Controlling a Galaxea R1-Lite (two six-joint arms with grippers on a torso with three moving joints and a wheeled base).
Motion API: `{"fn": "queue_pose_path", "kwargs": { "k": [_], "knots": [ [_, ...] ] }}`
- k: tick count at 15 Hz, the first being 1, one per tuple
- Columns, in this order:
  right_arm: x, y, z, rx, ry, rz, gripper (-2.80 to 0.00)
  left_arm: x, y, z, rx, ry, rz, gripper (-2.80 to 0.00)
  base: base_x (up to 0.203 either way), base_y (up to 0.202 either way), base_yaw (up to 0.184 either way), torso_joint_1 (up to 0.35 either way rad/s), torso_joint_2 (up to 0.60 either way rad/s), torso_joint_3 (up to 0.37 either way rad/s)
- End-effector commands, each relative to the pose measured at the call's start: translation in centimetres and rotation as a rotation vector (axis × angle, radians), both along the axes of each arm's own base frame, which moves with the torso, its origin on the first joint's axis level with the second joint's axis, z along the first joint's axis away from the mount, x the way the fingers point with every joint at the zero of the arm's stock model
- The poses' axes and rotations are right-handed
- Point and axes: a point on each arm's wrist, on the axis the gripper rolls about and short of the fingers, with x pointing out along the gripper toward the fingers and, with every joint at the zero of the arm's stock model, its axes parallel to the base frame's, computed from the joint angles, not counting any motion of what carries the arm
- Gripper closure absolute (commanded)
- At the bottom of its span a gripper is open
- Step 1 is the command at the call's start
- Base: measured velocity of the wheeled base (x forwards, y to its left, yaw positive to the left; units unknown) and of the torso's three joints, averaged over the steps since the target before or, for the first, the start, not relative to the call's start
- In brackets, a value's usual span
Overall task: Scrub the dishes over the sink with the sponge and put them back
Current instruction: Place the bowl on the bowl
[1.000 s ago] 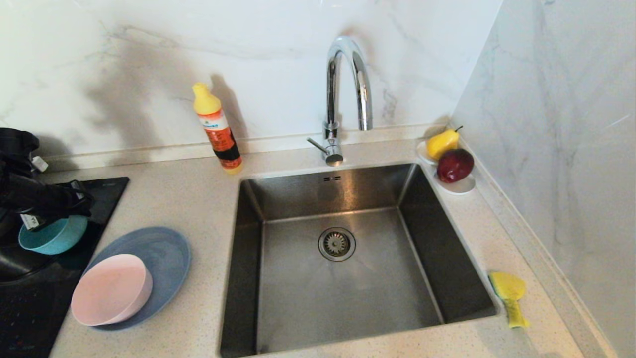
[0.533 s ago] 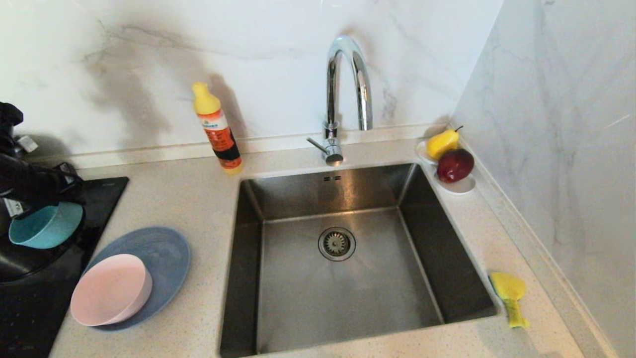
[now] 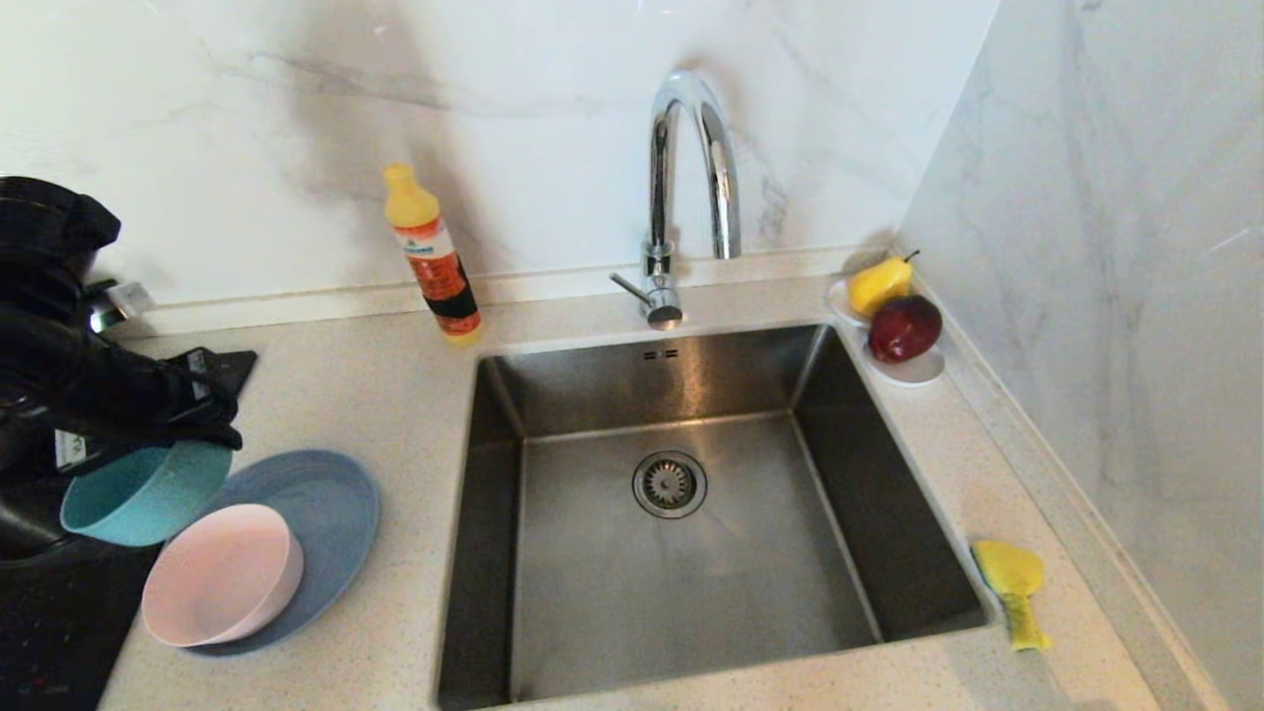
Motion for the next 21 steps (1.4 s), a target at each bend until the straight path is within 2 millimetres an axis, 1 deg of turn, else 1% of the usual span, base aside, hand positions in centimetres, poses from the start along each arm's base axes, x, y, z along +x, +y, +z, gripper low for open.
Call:
{"fn": "queue_pose_path", "kwargs": {
  "k": [1, 3, 5, 9, 12, 15, 16, 18, 20, 21],
  "knots": [
    [0.0, 0.0, 0.0, 0.000, 0.001, 0.000, 0.00, -1.4, -1.2, -1.0, 0.010, -0.003, -0.020, 0.00, 0.000, 0.000, 0.000, 0.000, 0.00, 0.000],
    [0.0, 0.0, 0.0, 0.000, 0.001, 0.000, 0.00, -1.4, -1.2, -2.5, 0.020, 0.001, -0.014, 0.00, 0.000, 0.000, 0.000, 0.000, 0.00, 0.000],
    [0.0, 0.0, 0.0, 0.000, 0.001, 0.000, 0.00, -1.6, -1.3, -3.6, 0.019, 0.015, -0.015, 0.00, 0.000, 0.000, 0.000, 0.000, 0.00, 0.000],
    [0.0, 0.0, 0.0, 0.000, 0.001, 0.000, 0.00, -1.9, -1.3, -4.9, 0.013, 0.050, -0.016, 0.00, 0.000, 0.000, 0.000, 0.000, 0.00, 0.000],
    [0.0, 0.0, 0.0, 0.000, 0.001, 0.000, 0.00, -1.4, -1.3, -5.8, 0.020, 0.021, -0.014, 0.00, 0.000, 0.000, 0.000, 0.000, 0.00, 0.000],
    [0.0, 0.0, 0.0, 0.000, 0.001, 0.000, 0.00, -1.1, -1.2, -6.3, 0.020, 0.031, -0.013, 0.00, 0.000, 0.000, 0.000, 0.000, 0.00, 0.000],
    [0.0, 0.0, 0.0, 0.000, 0.001, 0.000, 0.00, -0.9, -1.2, -6.4, 0.018, 0.034, -0.014, -2.80, 0.000, 0.000, 0.000, 0.000, 0.00, 0.000],
    [0.0, 0.0, 0.0, 0.000, 0.001, 0.000, 0.00, -0.7, -1.2, -6.3, 0.018, 0.016, -0.015, -2.80, 0.000, 0.000, 0.000, 0.000, 0.00, 0.000],
    [0.0, 0.0, 0.0, 0.000, 0.001, 0.000, 0.00, -1.0, -1.2, -5.7, 0.018, -0.013, -0.015, -2.80, 0.000, 0.000, 0.000, 0.000, 0.00, 0.000],
    [0.0, 0.0, 0.0, 0.000, 0.001, 0.000, 0.00, -1.2, -1.3, -5.0, 0.021, -0.038, -0.014, -2.80, 0.000, 0.000, 0.000, 0.000, 0.00, 0.000]
  ]
}}
